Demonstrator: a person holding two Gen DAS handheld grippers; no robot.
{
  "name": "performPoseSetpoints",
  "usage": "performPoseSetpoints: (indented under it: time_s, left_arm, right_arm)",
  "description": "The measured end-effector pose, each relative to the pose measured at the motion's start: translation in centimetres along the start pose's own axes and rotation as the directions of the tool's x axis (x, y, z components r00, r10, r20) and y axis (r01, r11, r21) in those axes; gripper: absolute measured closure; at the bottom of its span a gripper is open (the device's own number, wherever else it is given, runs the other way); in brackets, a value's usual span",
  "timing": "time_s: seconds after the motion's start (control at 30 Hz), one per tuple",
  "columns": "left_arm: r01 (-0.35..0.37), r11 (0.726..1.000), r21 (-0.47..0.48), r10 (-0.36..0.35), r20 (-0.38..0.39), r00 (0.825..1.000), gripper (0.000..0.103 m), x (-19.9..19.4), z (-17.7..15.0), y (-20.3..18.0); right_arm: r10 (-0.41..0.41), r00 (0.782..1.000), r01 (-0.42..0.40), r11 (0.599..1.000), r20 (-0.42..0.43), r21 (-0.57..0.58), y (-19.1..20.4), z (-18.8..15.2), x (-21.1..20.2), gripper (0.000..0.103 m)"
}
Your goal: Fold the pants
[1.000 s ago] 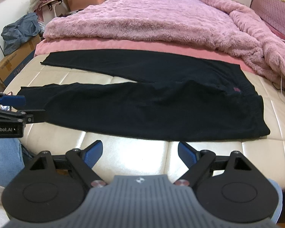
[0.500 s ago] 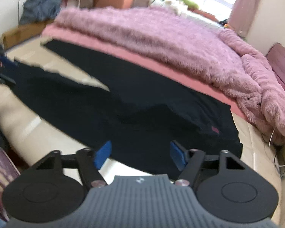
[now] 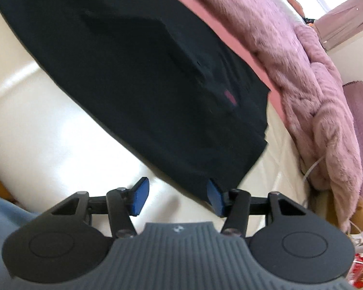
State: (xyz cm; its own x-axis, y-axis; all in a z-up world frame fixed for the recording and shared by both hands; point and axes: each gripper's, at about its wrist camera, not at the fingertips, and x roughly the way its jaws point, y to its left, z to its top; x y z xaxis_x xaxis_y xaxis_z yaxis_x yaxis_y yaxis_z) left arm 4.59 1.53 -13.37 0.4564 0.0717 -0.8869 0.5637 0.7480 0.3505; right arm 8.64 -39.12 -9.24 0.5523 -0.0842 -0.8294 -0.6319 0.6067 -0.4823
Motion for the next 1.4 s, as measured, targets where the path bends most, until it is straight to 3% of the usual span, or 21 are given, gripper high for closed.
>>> performPoseSetpoints:
  time_s: [0.2,0.33,0.4,0.5,0.7,0.8,0.87,0.9,1.13,1.4]
  left_arm:
    - [-0.027,0.999,-0.045,0.027,-0.006,1.000,0.045,0.4,0.4,-0.2]
    - [-0.051,0.999,0.014,0.051,0.003,0.999,0.046,-0.1,-0.1,-0.8]
    - [-0.060,0.997,0.042,0.060,0.011,0.998,0.046,-0.2,-0.3,-1.1]
    - [-0.081,0.994,0.069,0.080,0.021,0.997,0.037,0.0,-0.3,-1.2]
    - [-0.133,0.989,0.062,0.131,0.037,0.991,0.041,0.9,0.7,-1.4]
    - [-0.117,0.993,0.012,0.117,0.040,0.992,0.069,1.0,1.3,-1.6]
    - [-0.094,0.995,-0.029,0.095,0.041,0.995,0.095,1.0,1.4,-1.7]
    - [-0.090,0.995,-0.048,0.092,0.048,0.995,0.100,1.0,1.5,-1.7]
    - [-0.151,0.966,-0.210,0.183,0.139,0.973,0.102,-1.4,2.4,0.9]
    - [-0.232,0.911,-0.341,0.309,0.191,0.932,0.103,-3.7,7.8,6.2]
  right_arm:
    - [-0.015,0.998,0.009,0.994,-0.053,-0.106,-0.8,-0.3,2.5,0.056]
    - [-0.024,0.998,0.014,0.989,-0.064,-0.147,-0.4,0.2,3.4,0.057]
    - [-0.033,0.998,0.025,0.989,-0.055,-0.148,-0.4,0.3,3.4,0.061]
    - [-0.035,0.998,0.029,0.992,-0.054,-0.119,-0.5,0.4,3.7,0.076]
    - [-0.038,0.998,0.033,0.997,-0.058,-0.074,-0.6,0.6,3.8,0.083]
    - [-0.015,0.998,0.012,0.999,-0.058,-0.047,-0.6,0.5,4.1,0.094]
    - [-0.012,0.998,0.009,0.999,-0.060,-0.037,-0.5,0.7,4.2,0.100]
    - [-0.012,0.998,0.010,0.999,-0.062,-0.034,-0.4,0.7,4.1,0.102]
    - [-0.070,0.997,0.070,0.997,-0.013,-0.020,-0.6,1.1,2.3,0.103]
    - [-0.177,0.981,0.176,0.984,0.082,0.018,-3.4,4.0,-1.0,0.103]
